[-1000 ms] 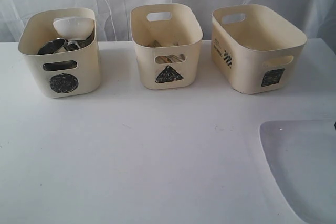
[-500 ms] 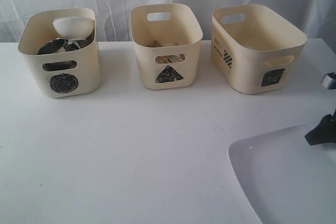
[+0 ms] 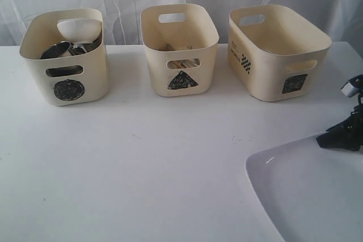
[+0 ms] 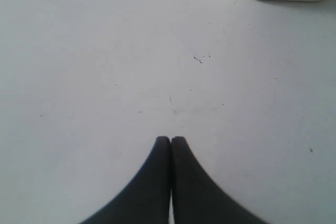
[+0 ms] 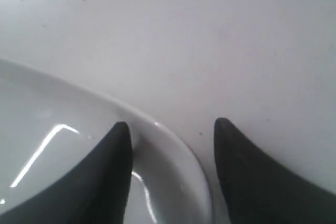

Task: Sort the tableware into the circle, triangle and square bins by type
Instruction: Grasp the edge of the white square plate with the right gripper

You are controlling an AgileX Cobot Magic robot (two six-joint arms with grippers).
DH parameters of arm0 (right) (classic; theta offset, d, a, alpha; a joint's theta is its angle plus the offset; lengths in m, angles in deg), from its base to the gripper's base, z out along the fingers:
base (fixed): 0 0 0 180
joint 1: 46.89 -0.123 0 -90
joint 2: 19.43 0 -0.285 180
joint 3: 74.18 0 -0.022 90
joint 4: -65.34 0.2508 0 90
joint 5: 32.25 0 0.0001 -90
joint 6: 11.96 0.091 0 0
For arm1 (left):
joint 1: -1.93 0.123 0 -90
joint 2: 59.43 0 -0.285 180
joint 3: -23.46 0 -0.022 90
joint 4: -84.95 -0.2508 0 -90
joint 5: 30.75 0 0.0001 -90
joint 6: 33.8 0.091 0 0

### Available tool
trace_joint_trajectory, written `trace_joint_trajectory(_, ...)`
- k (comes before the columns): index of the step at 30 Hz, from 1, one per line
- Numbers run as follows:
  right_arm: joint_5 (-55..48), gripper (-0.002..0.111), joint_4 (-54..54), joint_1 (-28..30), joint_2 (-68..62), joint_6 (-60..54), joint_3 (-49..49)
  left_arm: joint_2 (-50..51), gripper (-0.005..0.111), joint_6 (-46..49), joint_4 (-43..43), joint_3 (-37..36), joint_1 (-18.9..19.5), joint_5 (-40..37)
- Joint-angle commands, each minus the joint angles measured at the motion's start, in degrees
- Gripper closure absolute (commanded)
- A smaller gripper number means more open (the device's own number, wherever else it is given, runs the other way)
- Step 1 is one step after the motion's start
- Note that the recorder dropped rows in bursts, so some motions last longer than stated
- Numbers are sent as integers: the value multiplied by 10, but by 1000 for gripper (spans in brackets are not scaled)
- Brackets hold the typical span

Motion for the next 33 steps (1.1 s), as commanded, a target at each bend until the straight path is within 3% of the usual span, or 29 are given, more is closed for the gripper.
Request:
trace_joint_trajectory(1, 15, 81, -74, 1, -54, -14, 12, -3, 107, -1, 3, -2, 3, -9)
trace_joint_trajectory(3, 7, 95, -85, 1, -57, -14, 12, -3, 107, -1, 3, -2, 3, -9)
trace_joint_trajectory(7, 7, 107, -79, 1, -57, 5, 13, -3, 107, -1, 3, -2, 3, -9)
trace_joint_trajectory(13, -20, 108, 28, 1, -57, 5, 13, -3, 107, -1, 3, -2, 3, -9)
trace_joint_trajectory(18, -84, 108, 30, 1, -57, 5, 14, -3, 107, -1, 3, -2, 3, -9)
trace_joint_trajectory(23, -76, 108, 30, 1, -57, 6, 14, -3, 107, -1, 3, -2, 3, -9)
trace_joint_trajectory(26, -64, 100, 2, 1, -57, 2, 14, -3, 107, -1, 3, -2, 3, -9)
trace_joint_trajectory(31, -39, 72, -62, 1, -57, 1, 14, -3, 107, -1, 3, -2, 3, -9)
trace_joint_trajectory(33, -29, 67, -70, 1, -57, 1, 14, -3, 107, -1, 3, -2, 3, -9)
